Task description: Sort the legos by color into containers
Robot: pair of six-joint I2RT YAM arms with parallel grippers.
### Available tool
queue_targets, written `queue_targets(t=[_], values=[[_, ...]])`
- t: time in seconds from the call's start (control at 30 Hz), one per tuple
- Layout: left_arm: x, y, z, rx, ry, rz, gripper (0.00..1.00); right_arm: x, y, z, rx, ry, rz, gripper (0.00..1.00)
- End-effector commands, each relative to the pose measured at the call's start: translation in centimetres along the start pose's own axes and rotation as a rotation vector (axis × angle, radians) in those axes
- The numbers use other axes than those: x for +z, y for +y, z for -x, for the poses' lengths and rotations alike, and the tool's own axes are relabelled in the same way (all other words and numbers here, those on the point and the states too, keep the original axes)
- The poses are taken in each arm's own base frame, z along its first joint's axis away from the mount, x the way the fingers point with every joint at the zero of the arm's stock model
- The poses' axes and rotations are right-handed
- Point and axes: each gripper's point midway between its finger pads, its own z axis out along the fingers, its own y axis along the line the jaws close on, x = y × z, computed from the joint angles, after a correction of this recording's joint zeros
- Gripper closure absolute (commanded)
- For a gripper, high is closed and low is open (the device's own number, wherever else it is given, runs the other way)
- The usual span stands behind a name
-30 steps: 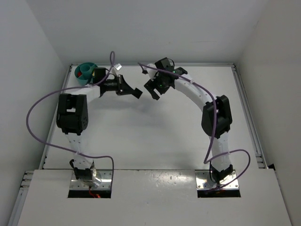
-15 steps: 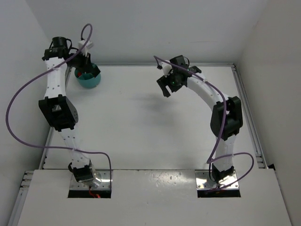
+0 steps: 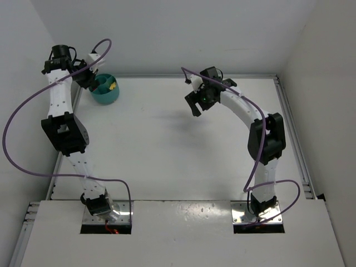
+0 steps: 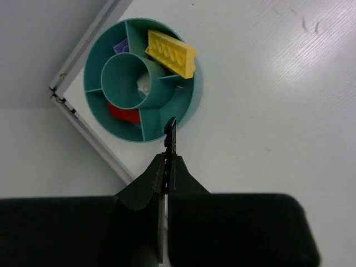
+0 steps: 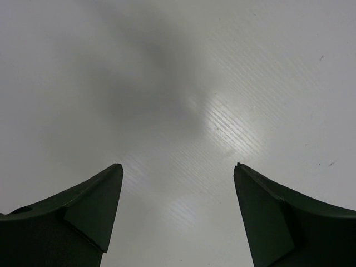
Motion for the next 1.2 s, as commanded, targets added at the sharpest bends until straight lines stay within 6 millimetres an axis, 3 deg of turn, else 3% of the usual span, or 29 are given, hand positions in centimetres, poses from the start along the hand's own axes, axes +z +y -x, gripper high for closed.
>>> queue_targets(t=[0.0,0.3,0.47,0.93,1.17], values=[[-0.6,1.8,0.8,0.149,-0.004,0.057,0.97,-0.4,-0.3,1.2,-0.009,-0.035,-0.005,0.19],[0.3,3.0,1.2,0.297,-0.071,0.052,0.99,0.4,0.1,0.8,-0.013,-0.018,0.006,0.19],[0.8,2.7,1.4,0.321,-0.099,0.03,0.99,0.5,0.4,0.9,-0.021,-0.016,0.002,0.19],[4.1,1.3,-1.2,0.332,-0.09,-0.058,0.98,0.6,0.1,0.5,-0.029,-0.002,-0.013,0.19],[5.3,1.8,-2.1,0.342,-0.073,-0.05,0.98,0.6,0.0,0.4,-0.029,0.0,-0.022,0.19]])
